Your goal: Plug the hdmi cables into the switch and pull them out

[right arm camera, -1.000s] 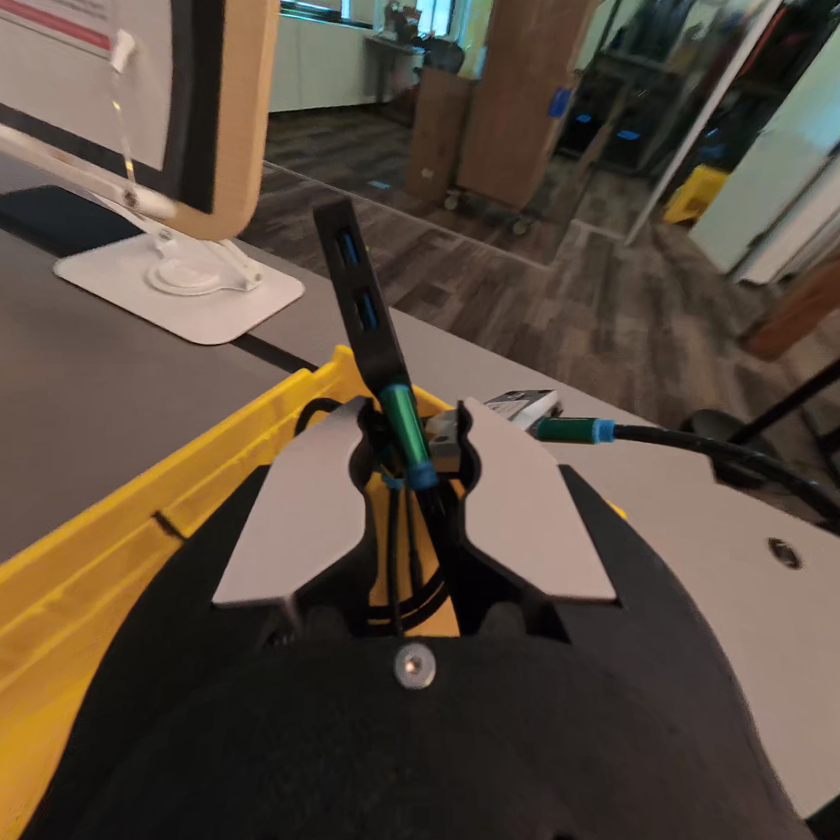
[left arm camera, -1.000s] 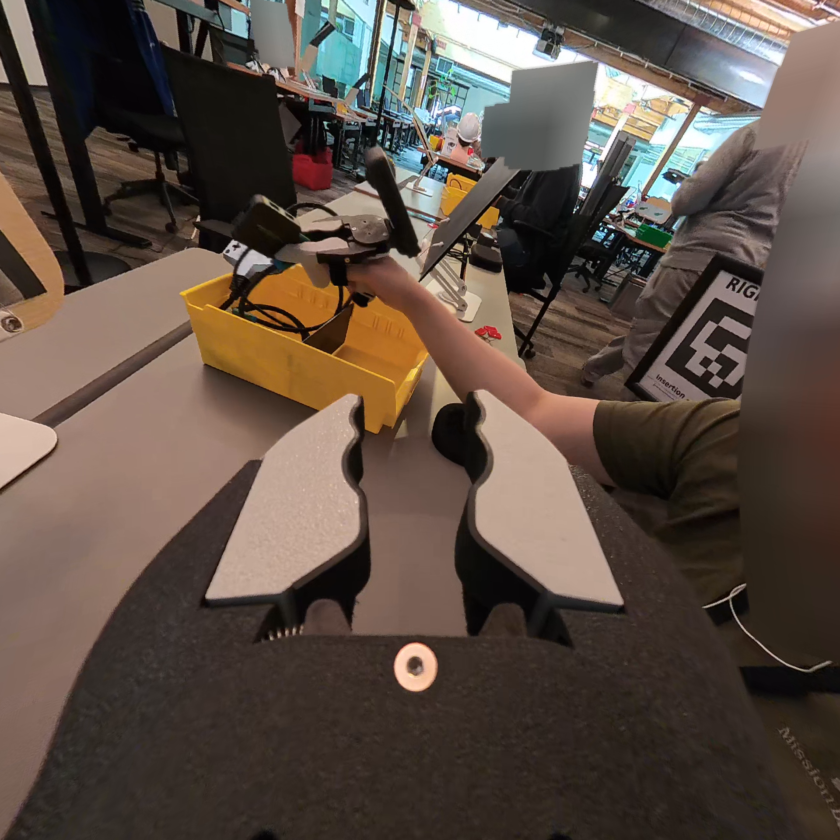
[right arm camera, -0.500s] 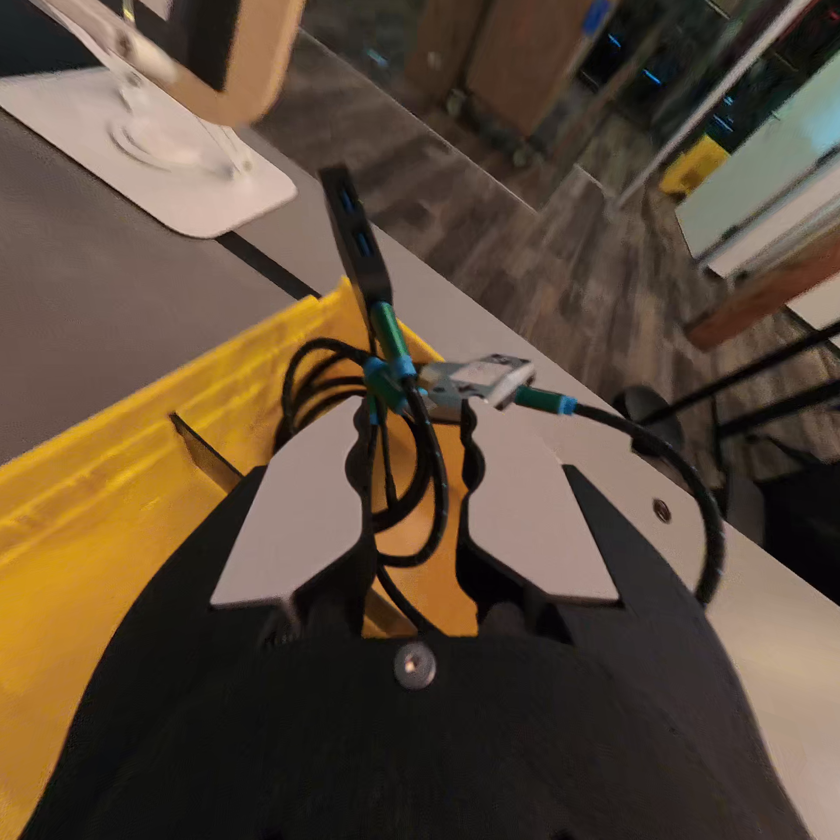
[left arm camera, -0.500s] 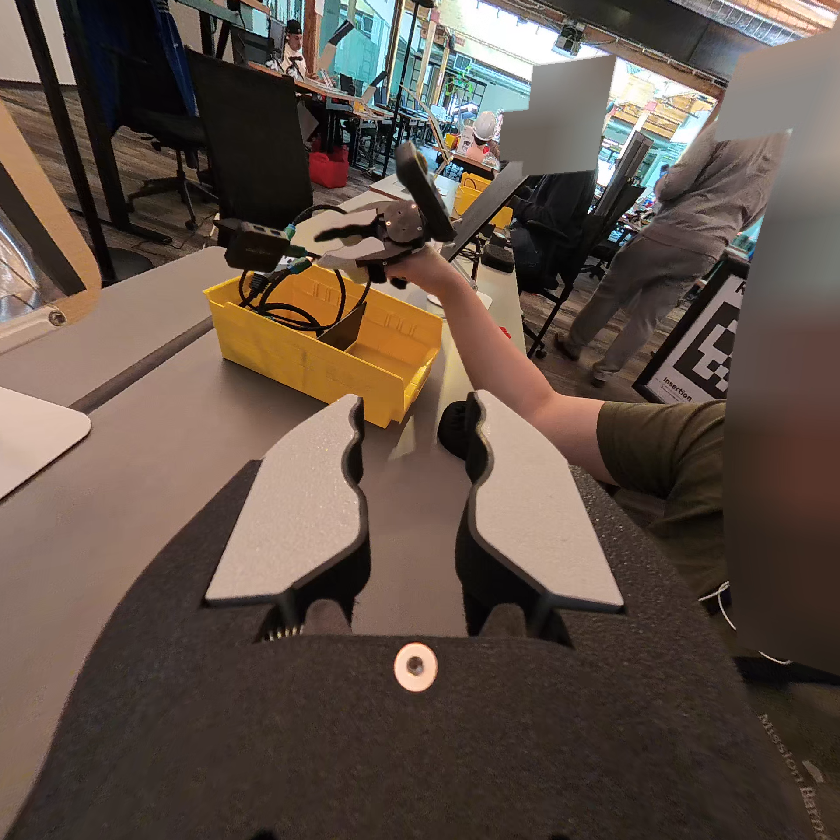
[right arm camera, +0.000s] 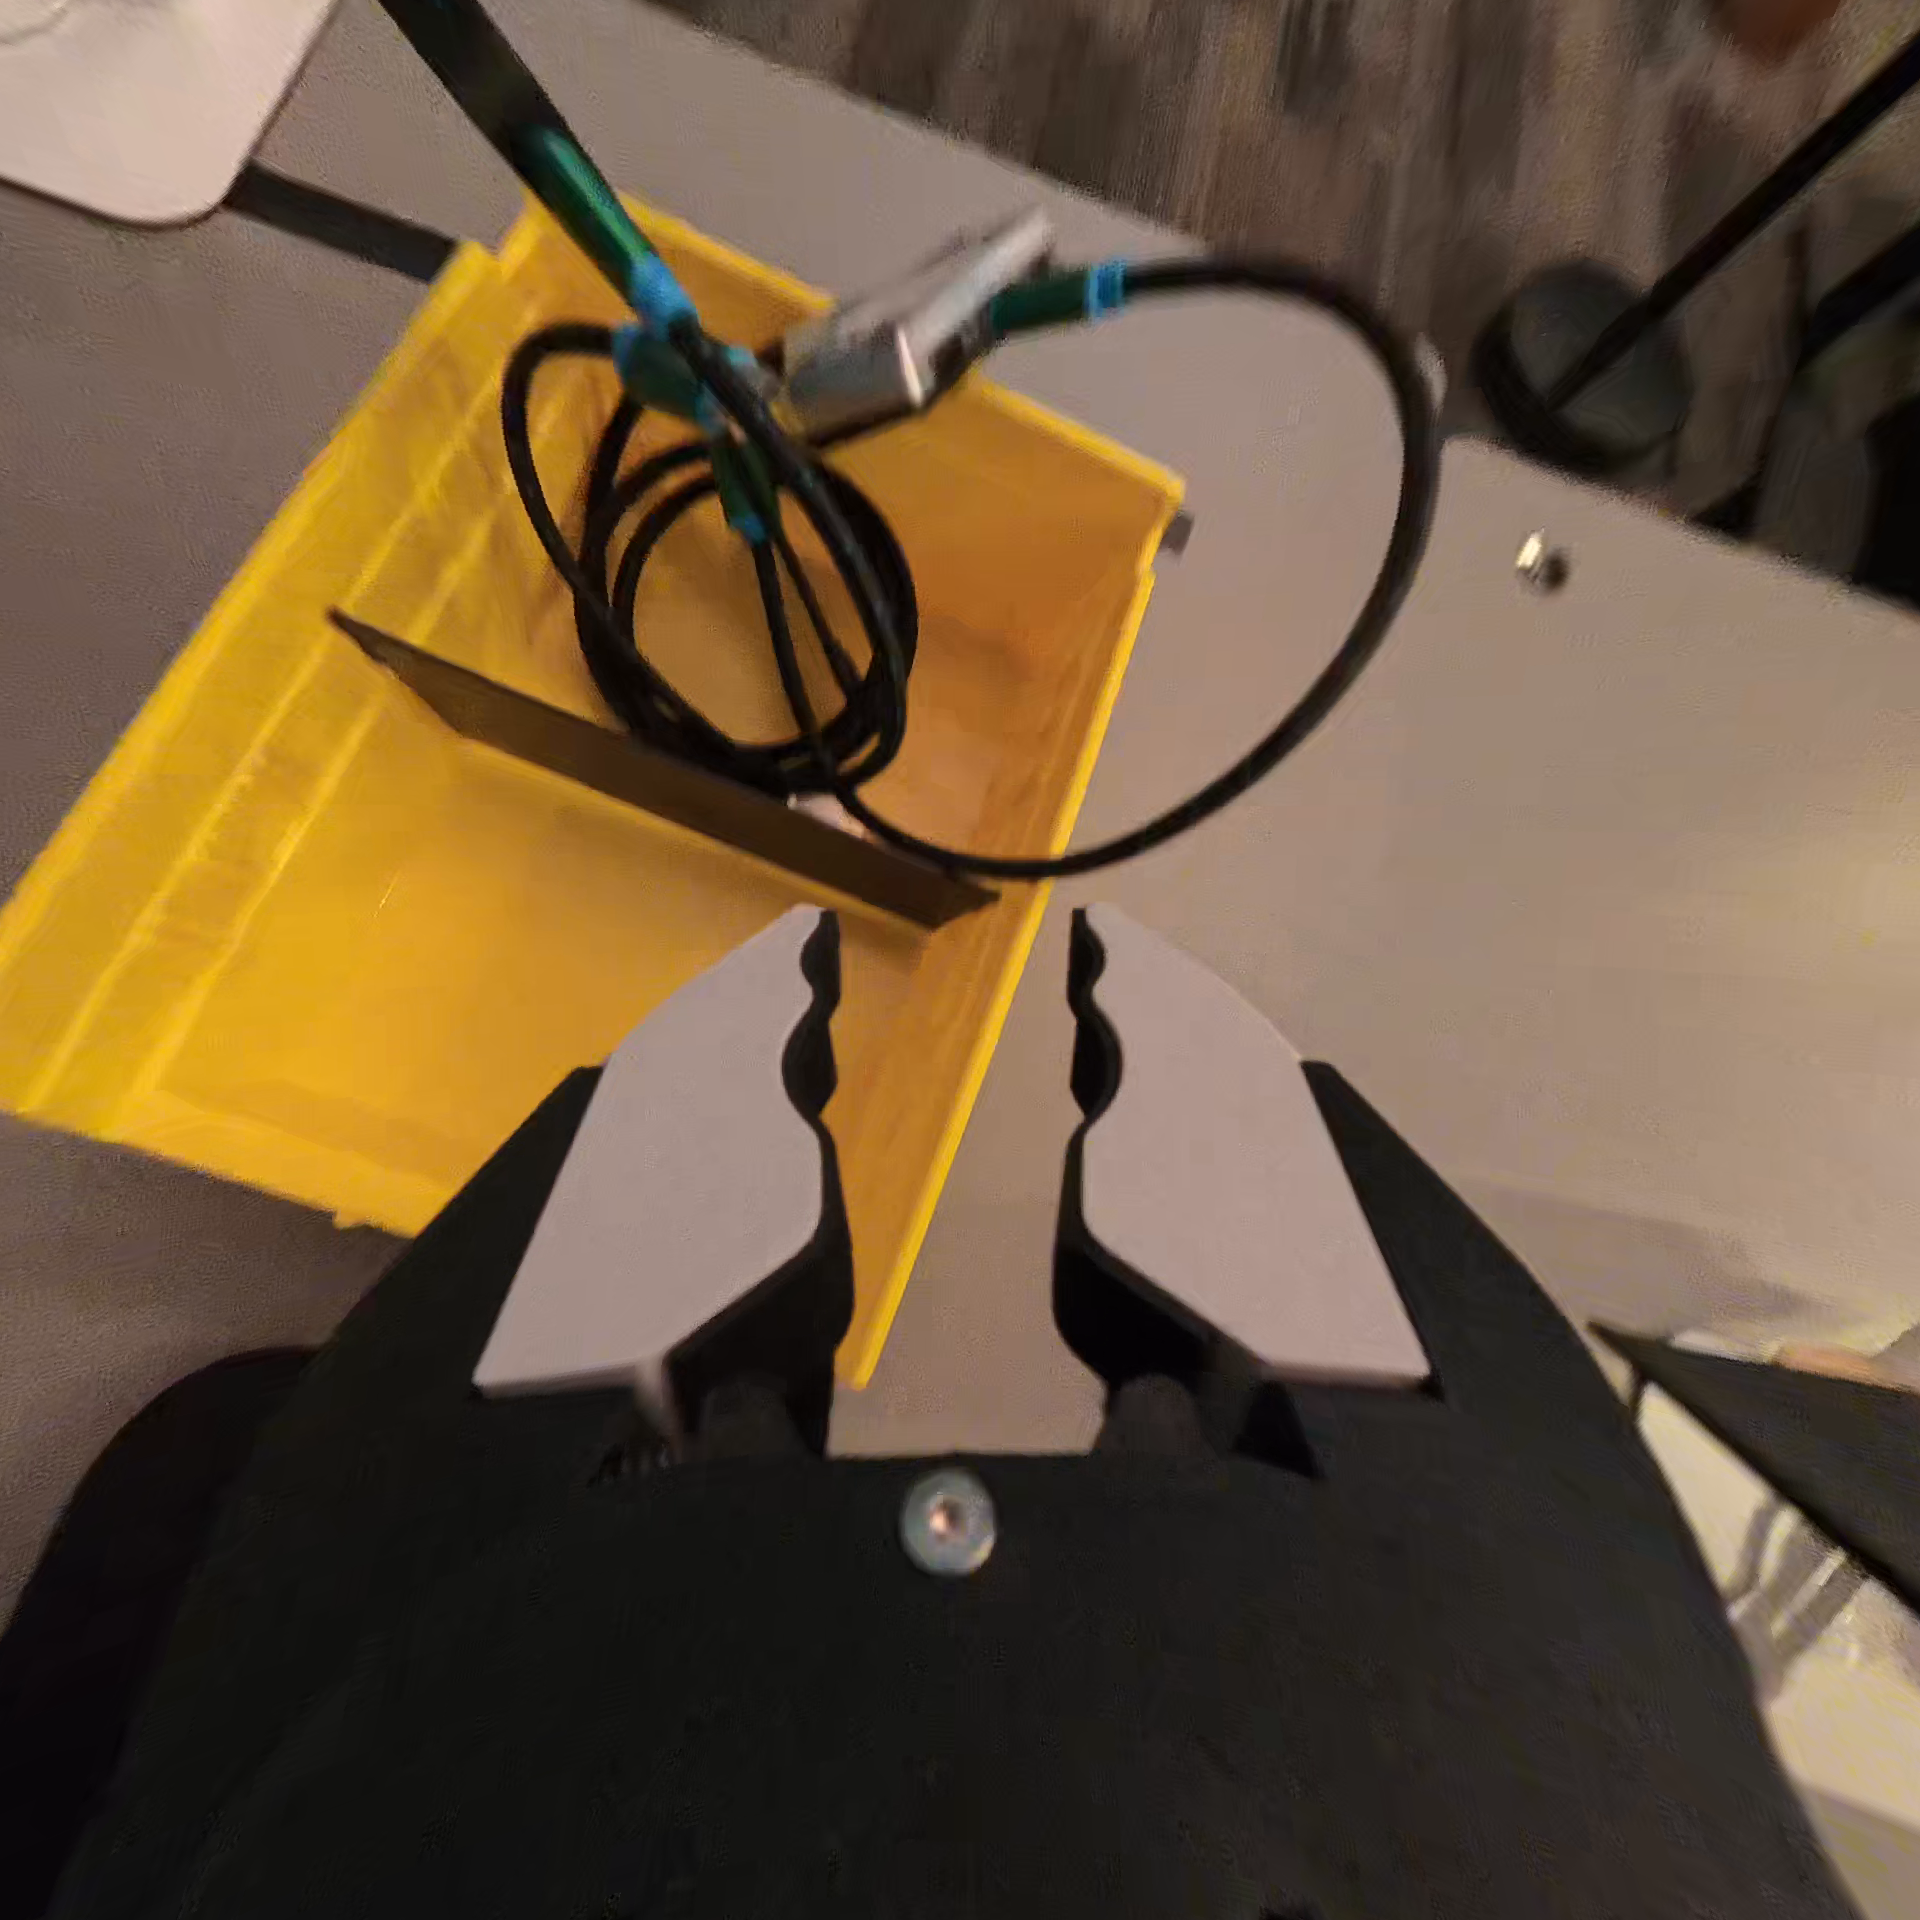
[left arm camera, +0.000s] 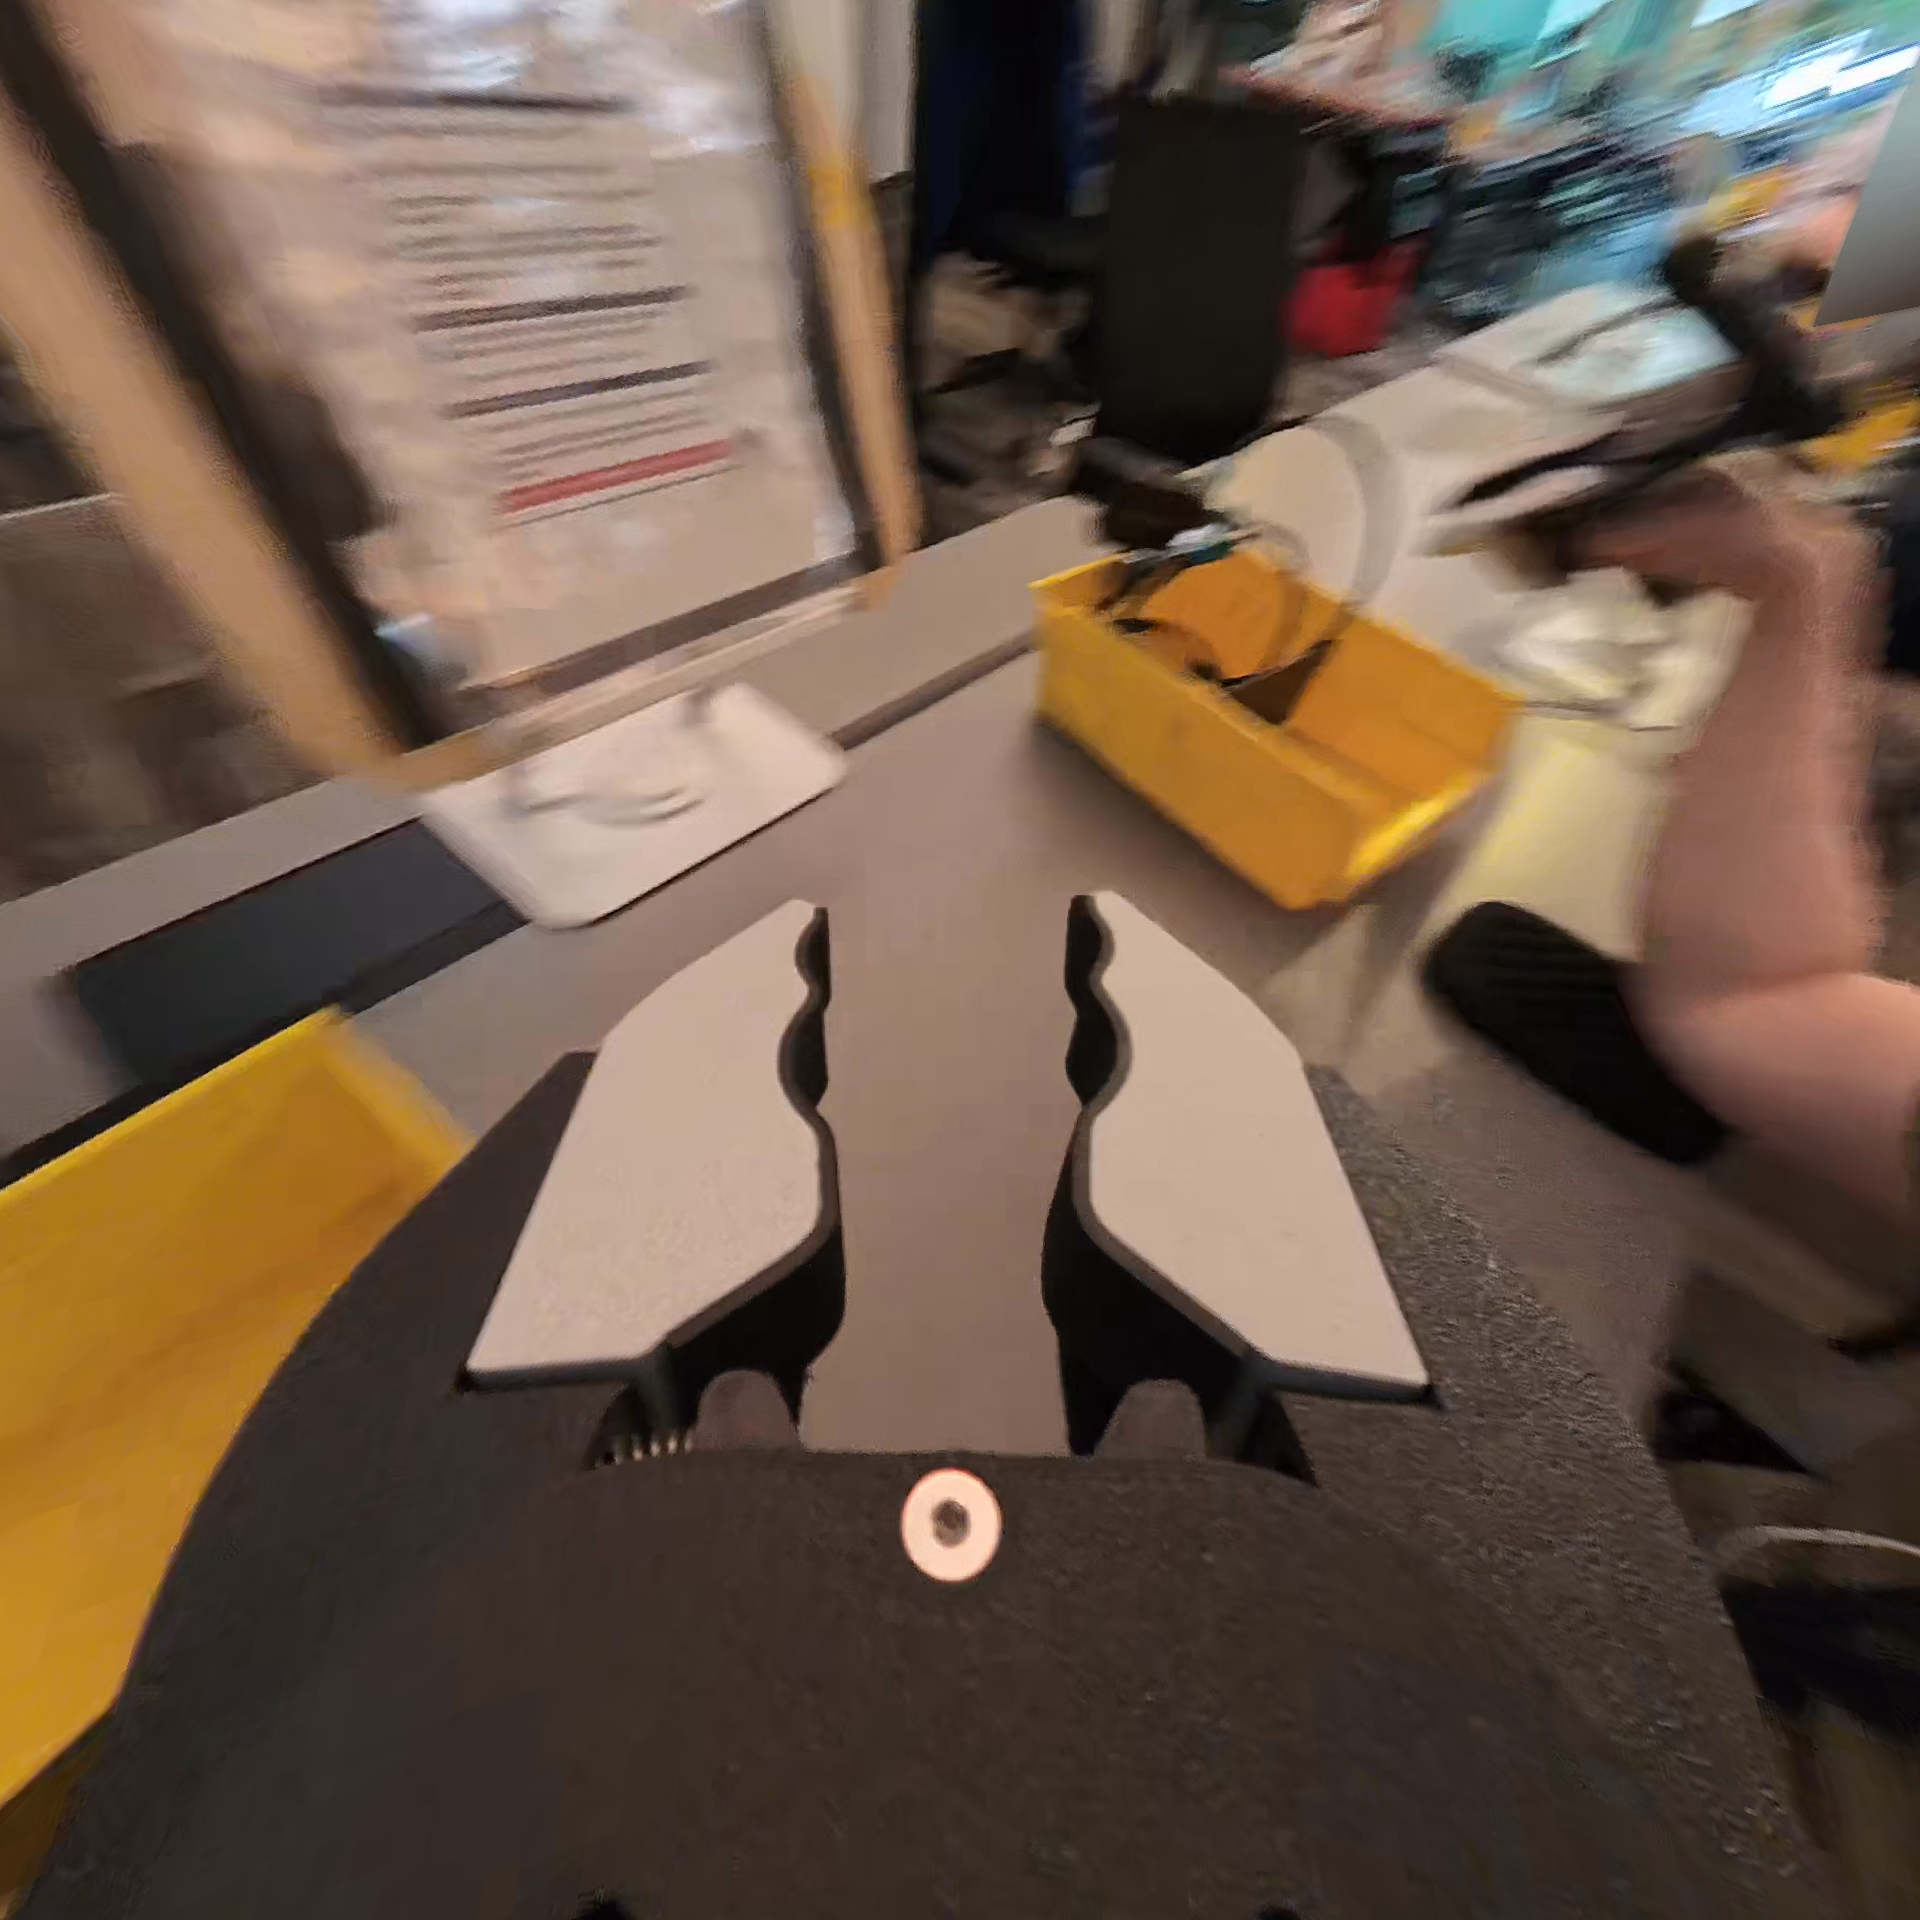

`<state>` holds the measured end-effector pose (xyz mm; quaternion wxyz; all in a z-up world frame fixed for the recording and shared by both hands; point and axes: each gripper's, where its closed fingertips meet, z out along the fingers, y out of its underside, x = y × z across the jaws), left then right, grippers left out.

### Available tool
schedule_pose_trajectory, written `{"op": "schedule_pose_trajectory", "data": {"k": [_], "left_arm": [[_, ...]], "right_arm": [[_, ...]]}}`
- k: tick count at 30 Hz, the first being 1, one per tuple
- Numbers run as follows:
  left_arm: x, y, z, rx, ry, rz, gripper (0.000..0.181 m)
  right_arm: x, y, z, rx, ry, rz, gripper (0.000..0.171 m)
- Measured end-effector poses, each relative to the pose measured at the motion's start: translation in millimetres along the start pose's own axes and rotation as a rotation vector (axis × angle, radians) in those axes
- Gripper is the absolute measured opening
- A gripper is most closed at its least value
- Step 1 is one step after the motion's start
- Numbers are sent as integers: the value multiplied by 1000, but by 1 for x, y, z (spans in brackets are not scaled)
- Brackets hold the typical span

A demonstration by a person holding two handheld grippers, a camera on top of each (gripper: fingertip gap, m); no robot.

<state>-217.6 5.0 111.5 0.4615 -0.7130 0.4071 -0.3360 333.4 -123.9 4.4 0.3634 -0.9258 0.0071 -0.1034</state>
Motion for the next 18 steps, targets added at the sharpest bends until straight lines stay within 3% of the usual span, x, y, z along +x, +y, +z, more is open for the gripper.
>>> {"op": "schedule_pose_trajectory", "data": {"k": [3,5,12,16,18], "left_arm": [[-90,42,-44,-194,-480,-75,51],[-136,81,-76,-366,-704,-167,57],[-208,167,-113,-618,-827,-405,56],[-227,206,-125,-715,-836,-492,56],[-232,222,-128,-741,-815,-545,55]], "right_arm": [[4,47,6,-203,-42,121,50],[1,56,20,-227,-111,158,53],[-8,95,67,-444,-168,203,46],[-17,110,78,-522,-235,210,12],[-21,110,78,-523,-270,220,11]]}}
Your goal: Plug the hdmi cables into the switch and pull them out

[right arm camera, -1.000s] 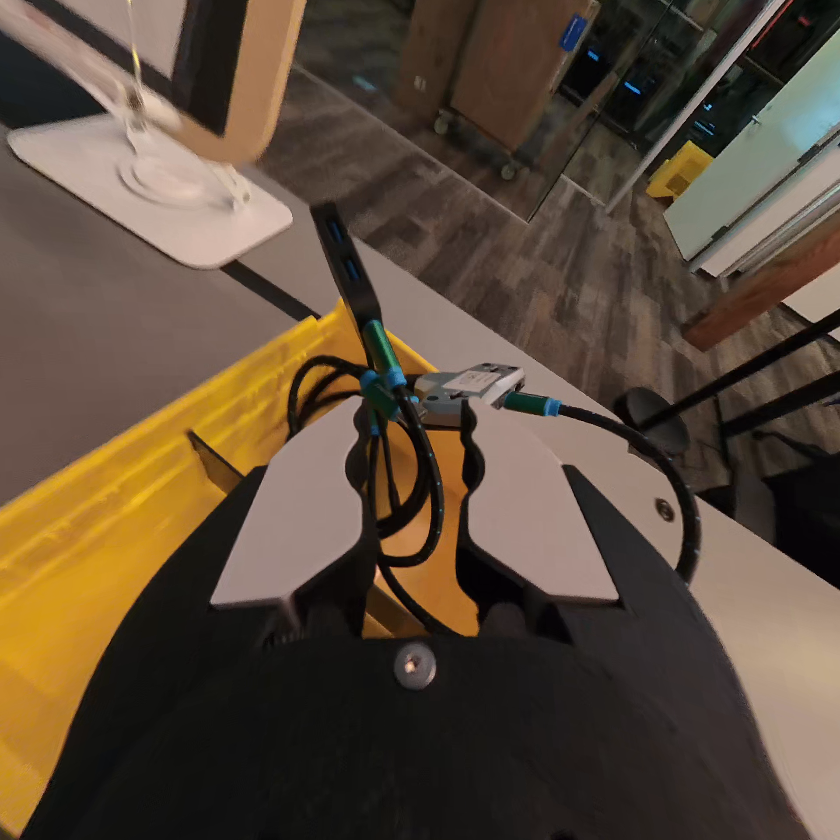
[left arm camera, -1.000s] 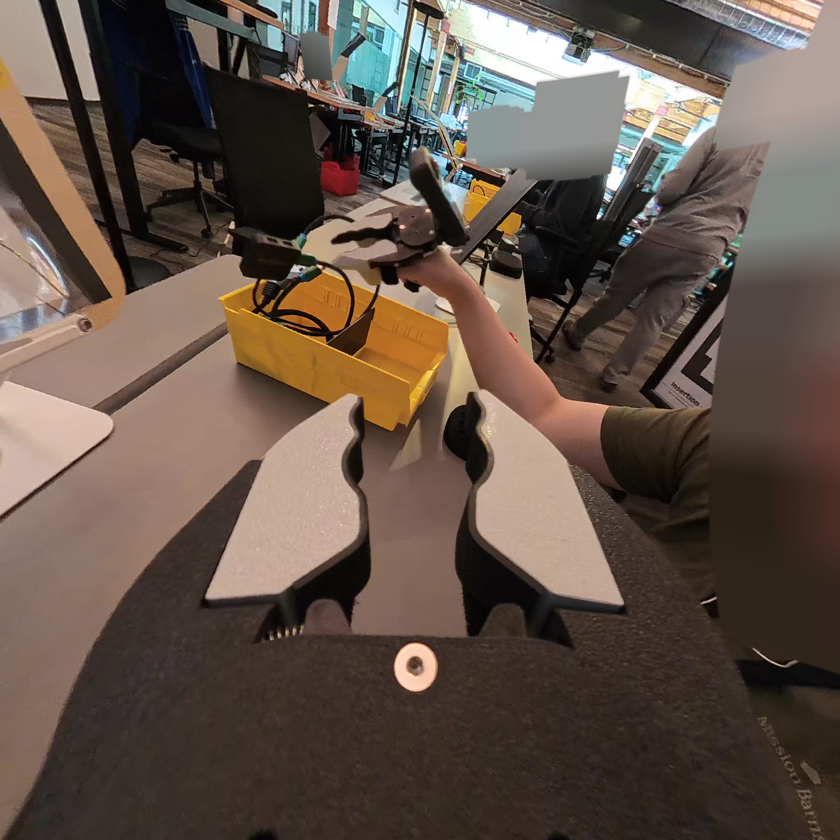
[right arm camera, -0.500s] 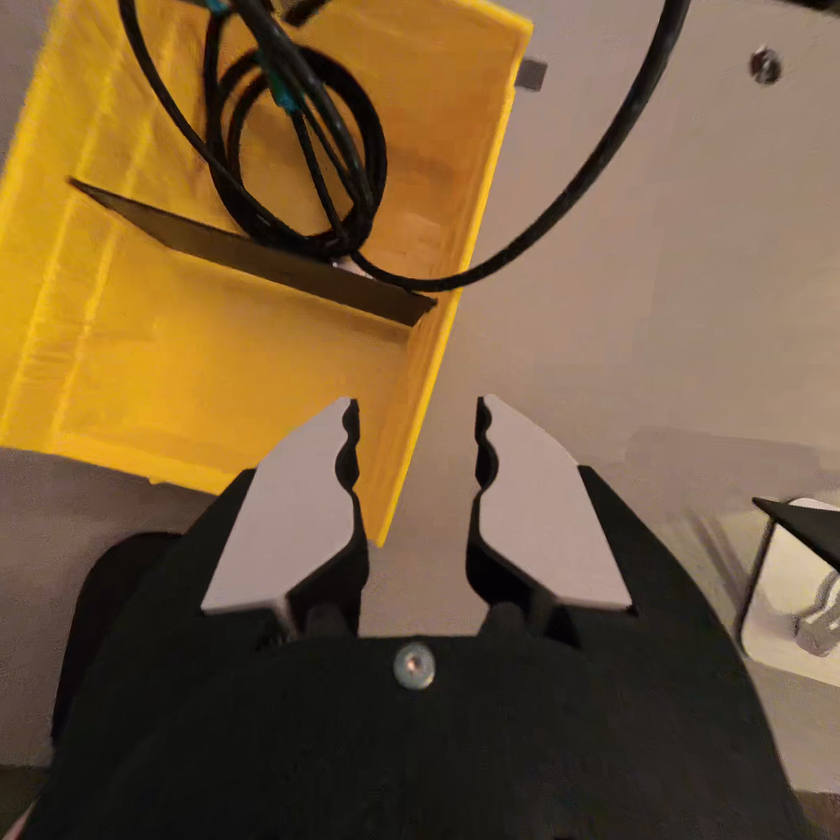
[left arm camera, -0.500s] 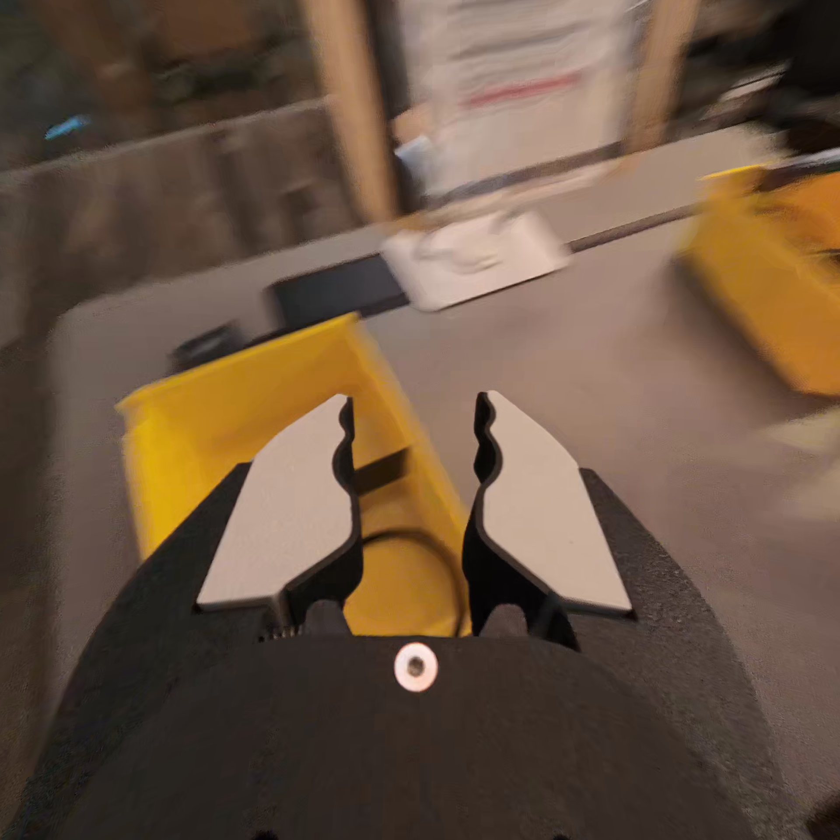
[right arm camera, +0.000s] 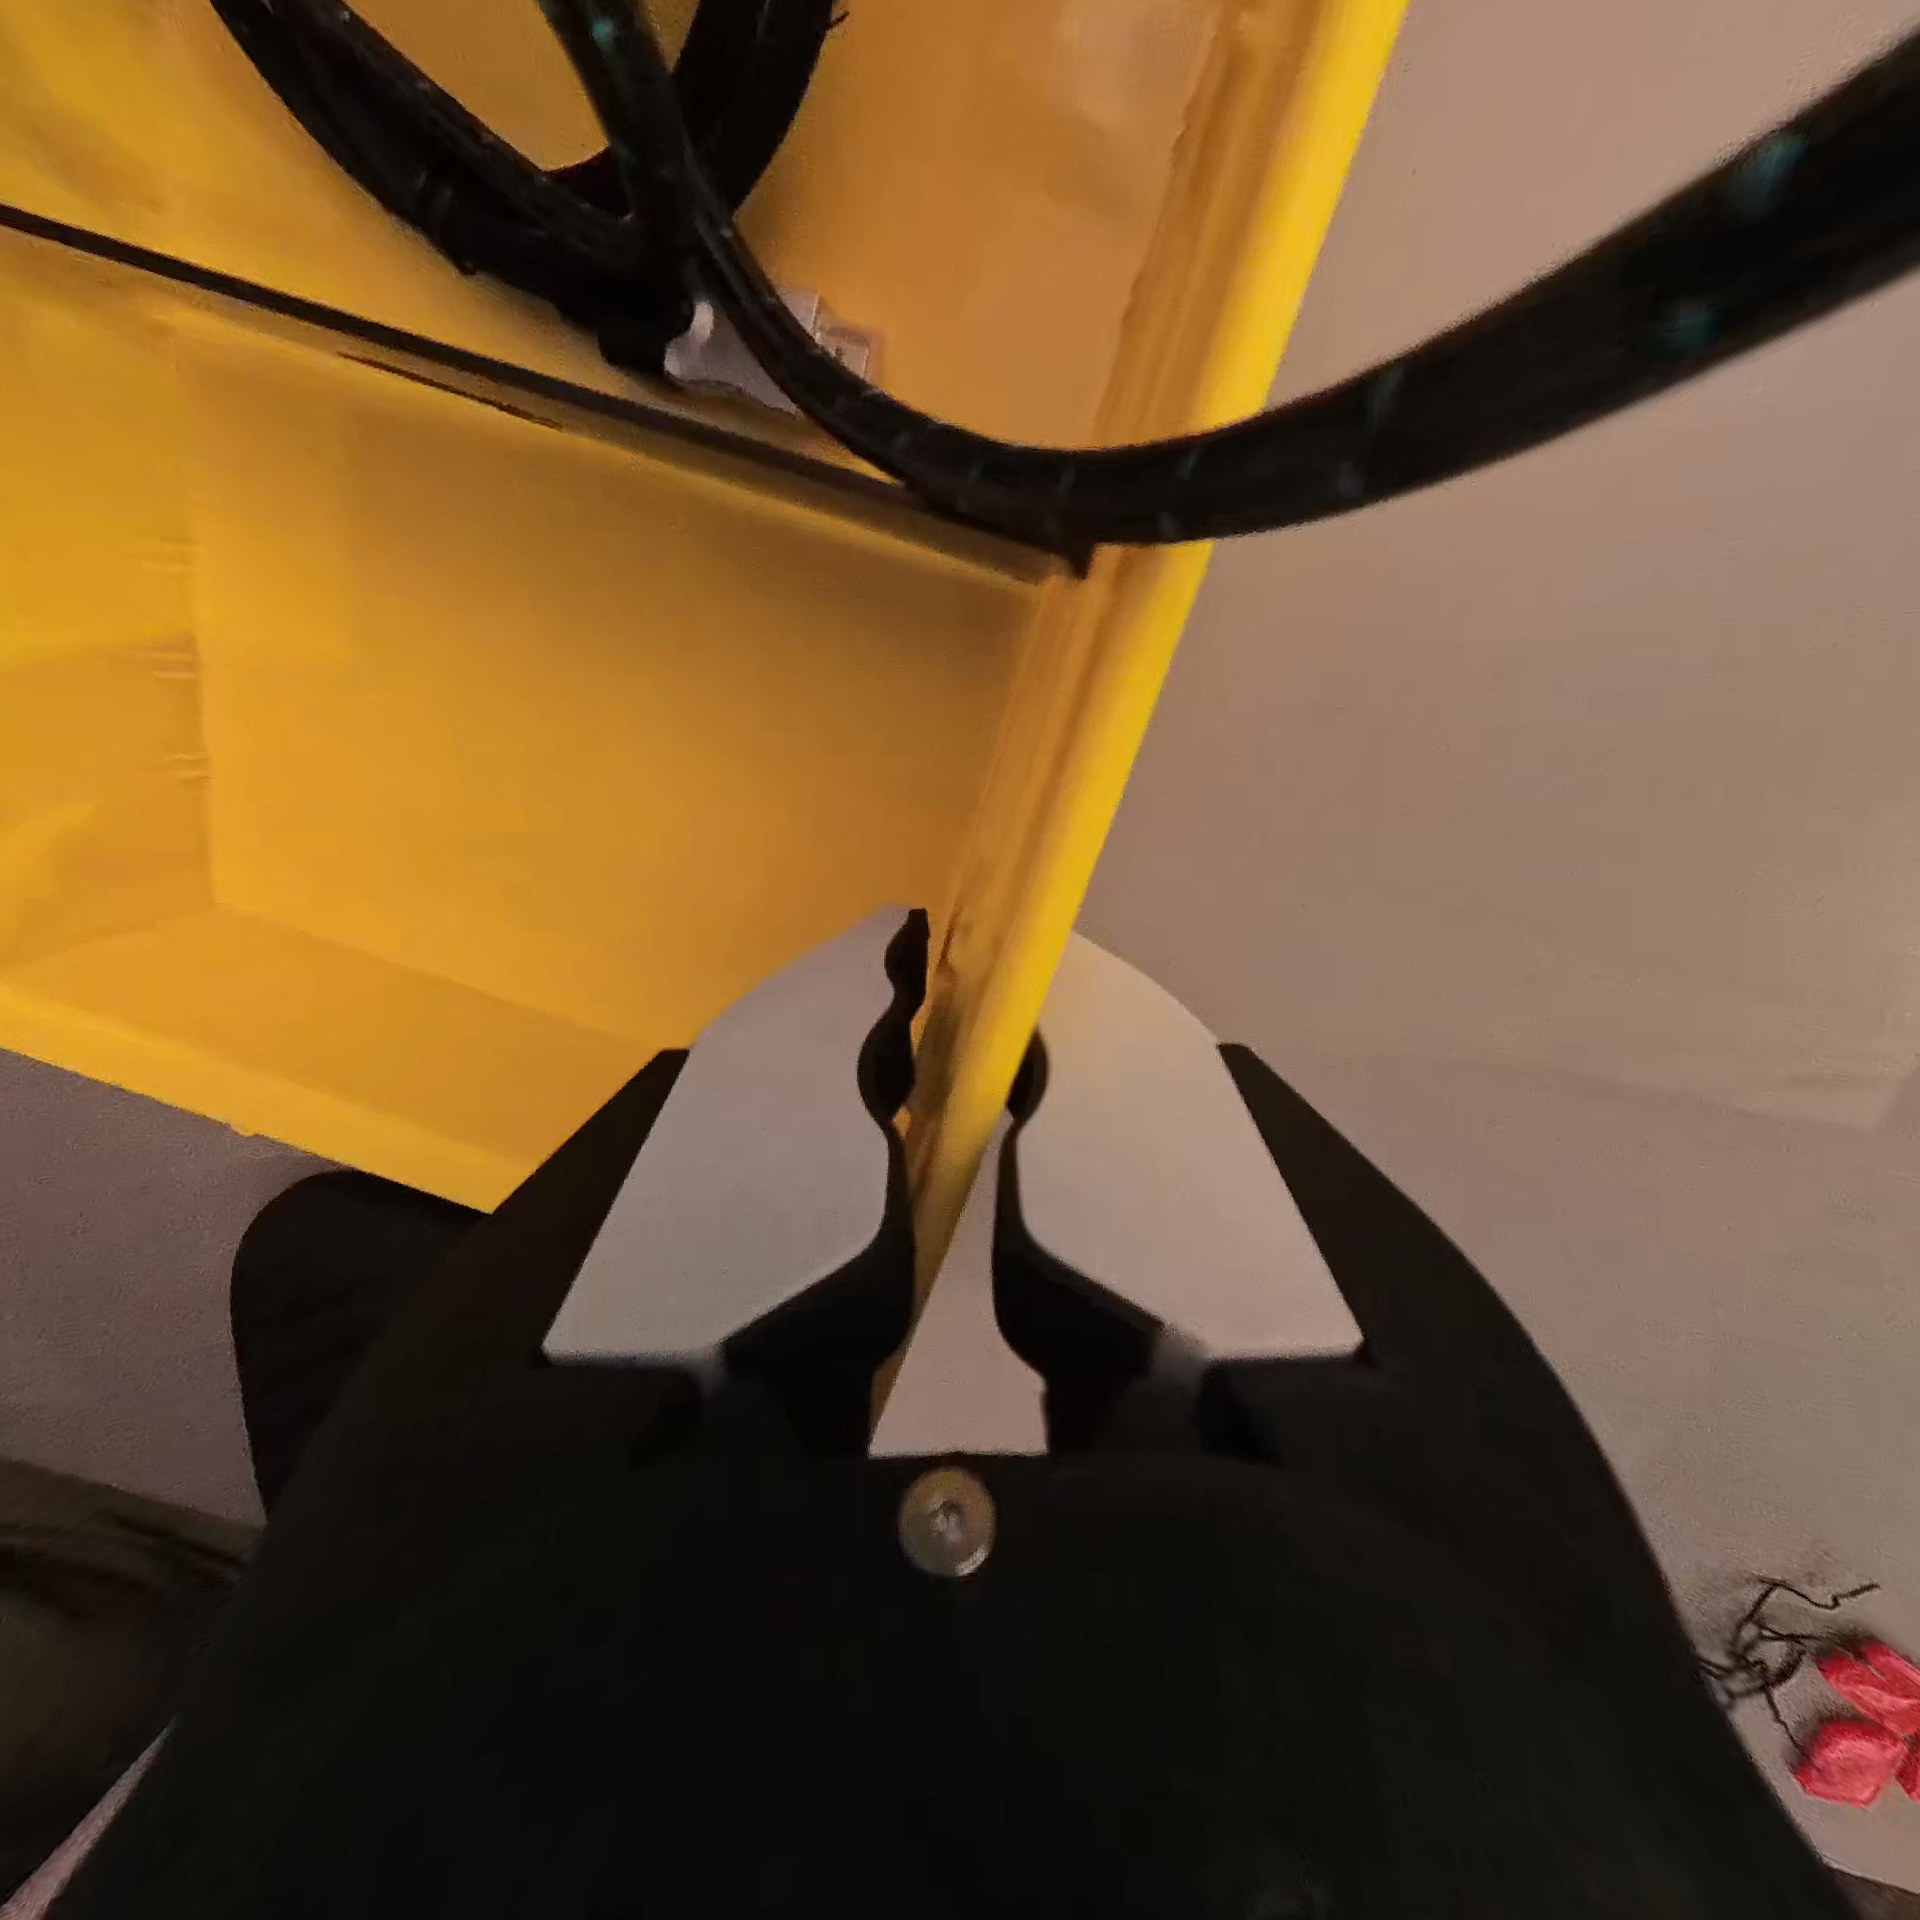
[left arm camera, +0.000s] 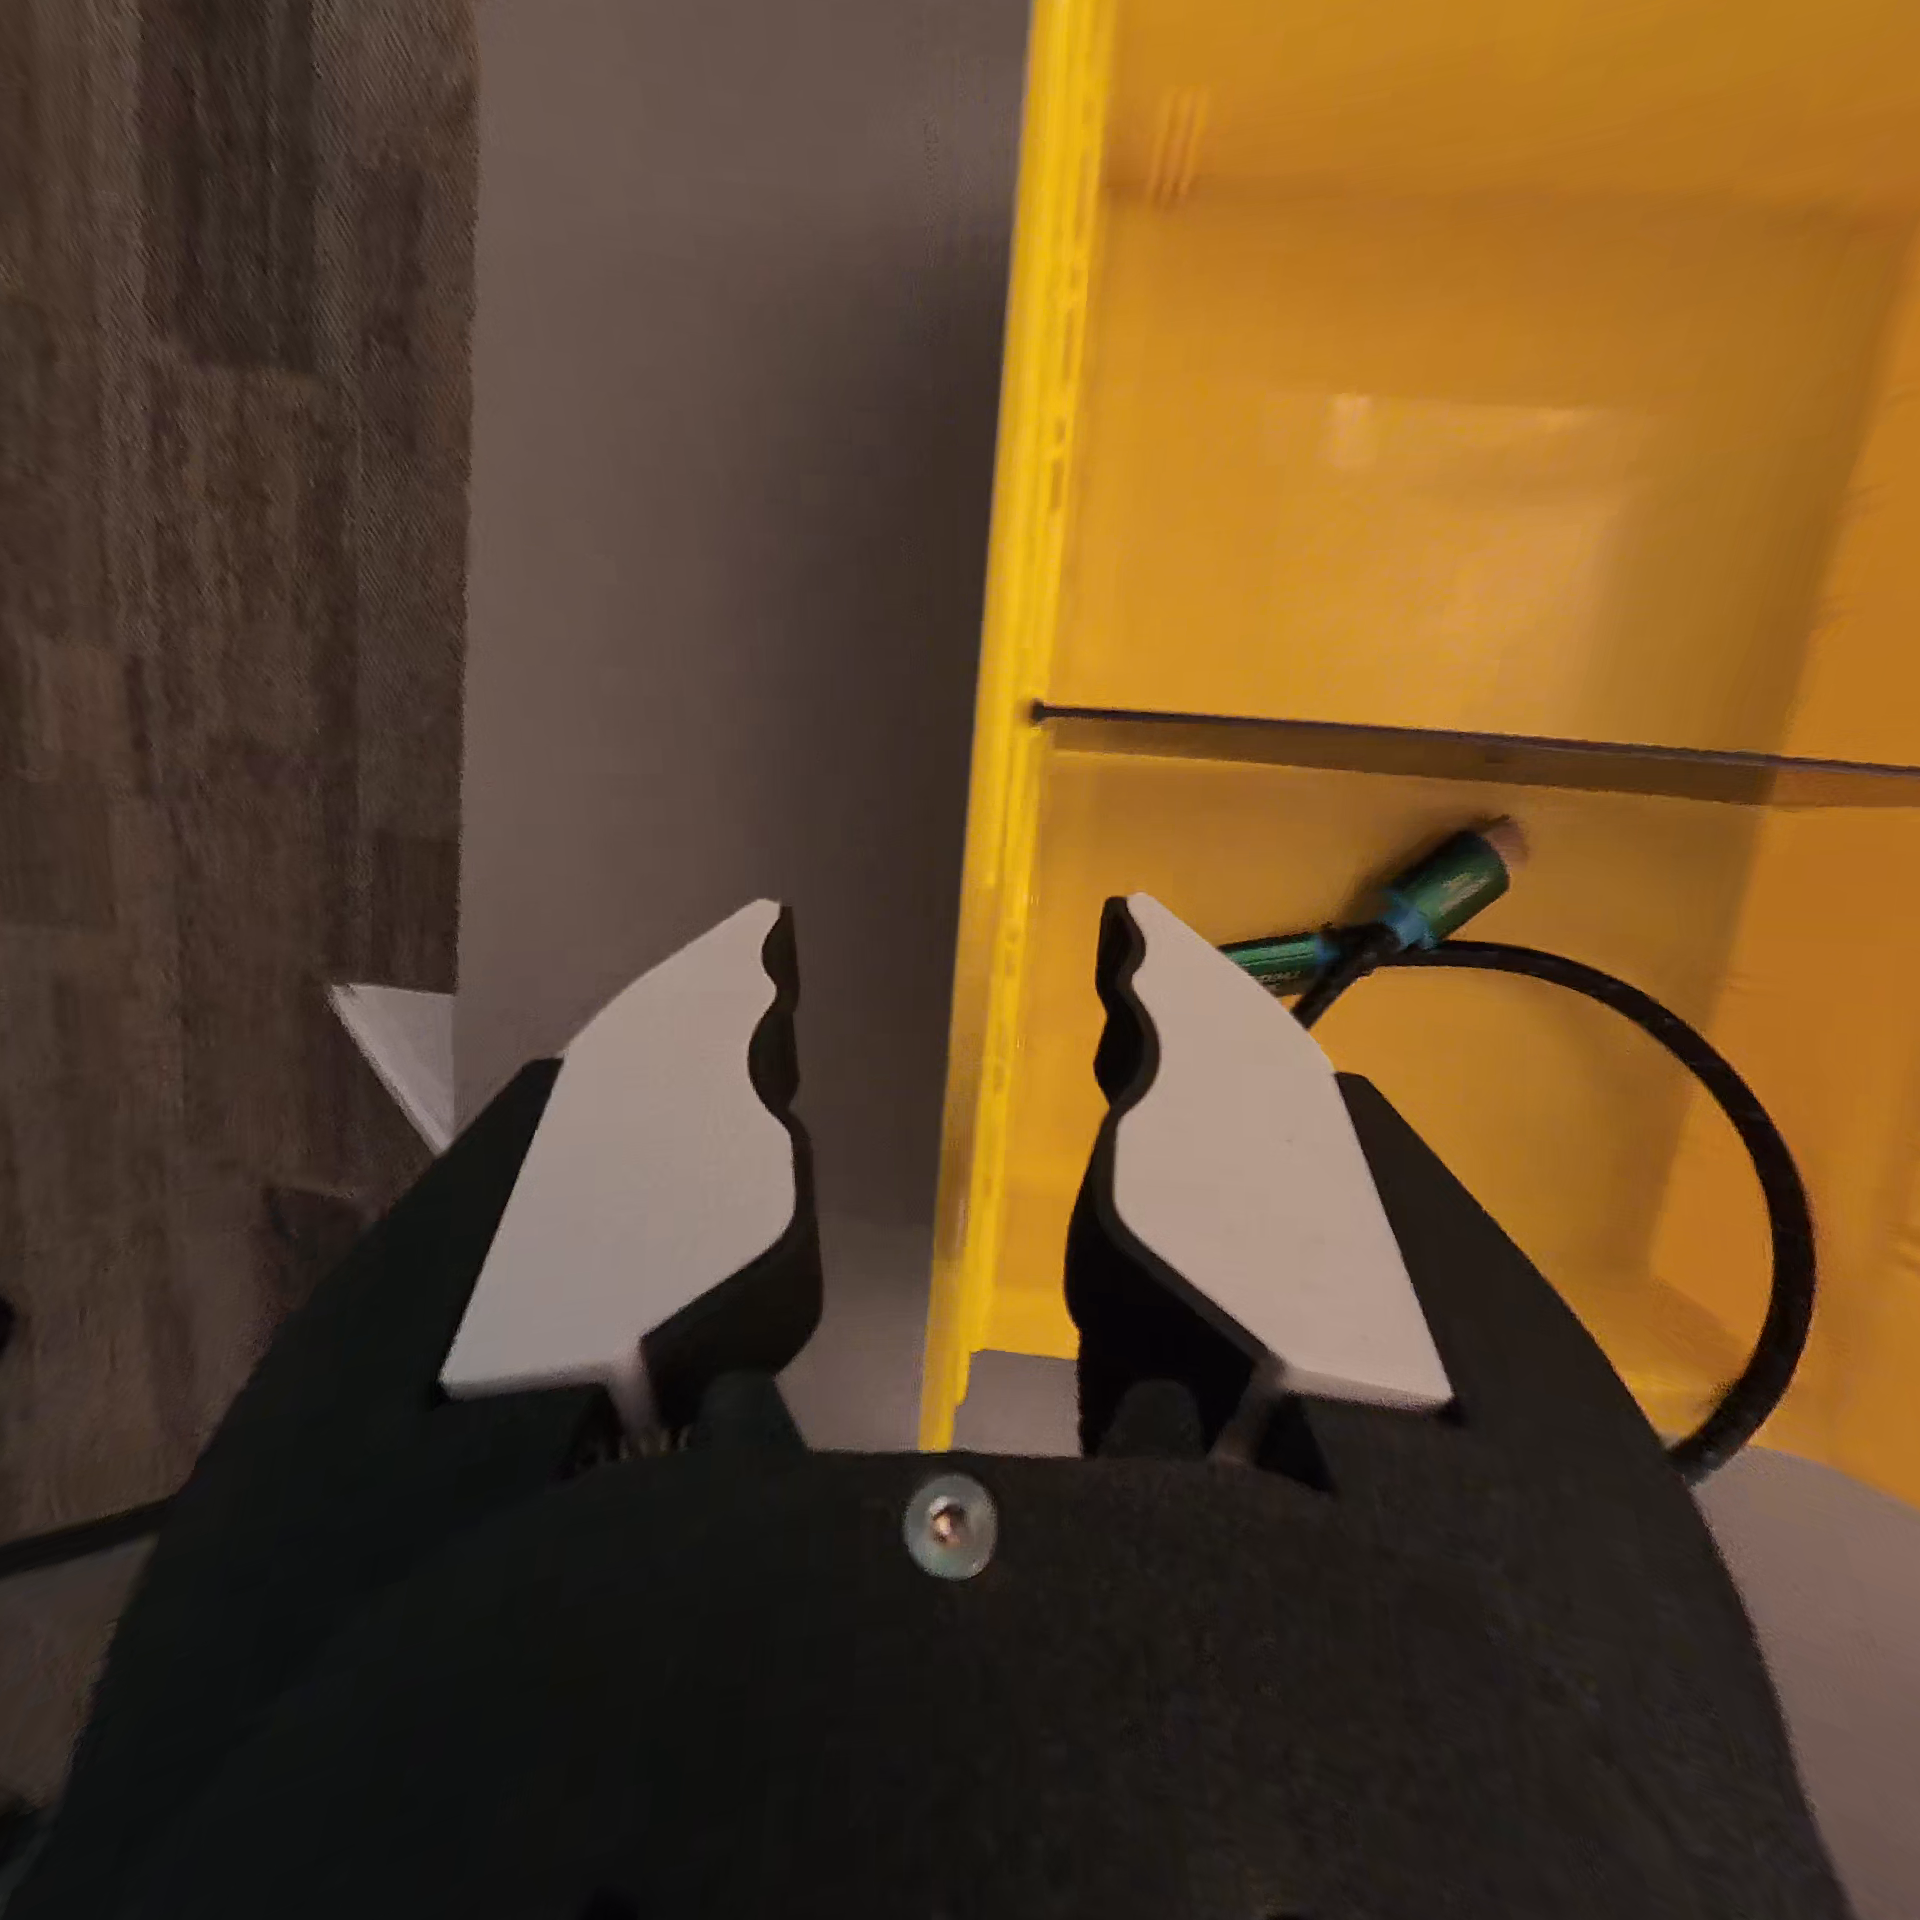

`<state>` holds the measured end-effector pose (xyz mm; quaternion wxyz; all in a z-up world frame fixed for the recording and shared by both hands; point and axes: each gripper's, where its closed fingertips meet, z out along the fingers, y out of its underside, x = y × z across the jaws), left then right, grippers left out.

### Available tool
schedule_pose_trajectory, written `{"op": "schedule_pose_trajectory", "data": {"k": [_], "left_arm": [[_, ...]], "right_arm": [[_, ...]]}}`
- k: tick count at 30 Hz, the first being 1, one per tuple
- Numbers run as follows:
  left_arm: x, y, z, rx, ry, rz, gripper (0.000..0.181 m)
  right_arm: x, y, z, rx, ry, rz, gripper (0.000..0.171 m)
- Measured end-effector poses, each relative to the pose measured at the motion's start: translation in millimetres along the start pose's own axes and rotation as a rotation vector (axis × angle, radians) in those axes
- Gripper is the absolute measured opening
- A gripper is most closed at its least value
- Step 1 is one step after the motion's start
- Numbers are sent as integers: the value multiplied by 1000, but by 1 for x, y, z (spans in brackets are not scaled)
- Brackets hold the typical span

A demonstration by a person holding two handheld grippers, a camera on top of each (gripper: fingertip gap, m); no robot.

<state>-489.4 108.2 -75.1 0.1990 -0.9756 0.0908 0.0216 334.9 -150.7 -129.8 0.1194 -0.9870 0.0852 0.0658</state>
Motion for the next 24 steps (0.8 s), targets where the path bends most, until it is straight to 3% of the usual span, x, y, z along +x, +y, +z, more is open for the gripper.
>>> {"op": "schedule_pose_trajectory", "data": {"k": [5,7,10,14,24], "left_arm": [[5,19,25,-111,130,-40,34],[18,22,29,-147,216,-59,7],[21,25,30,-191,119,65,6],[55,32,24,-257,190,185,6],[127,39,17,-376,98,416,18]], "right_arm": [[0,1,0,-25,40,-11,10],[-2,3,0,-42,46,-6,9],[-7,6,0,-62,43,-5,9],[-13,6,-2,-86,39,-19,9],[-54,5,5,-150,10,-159,9]]}}
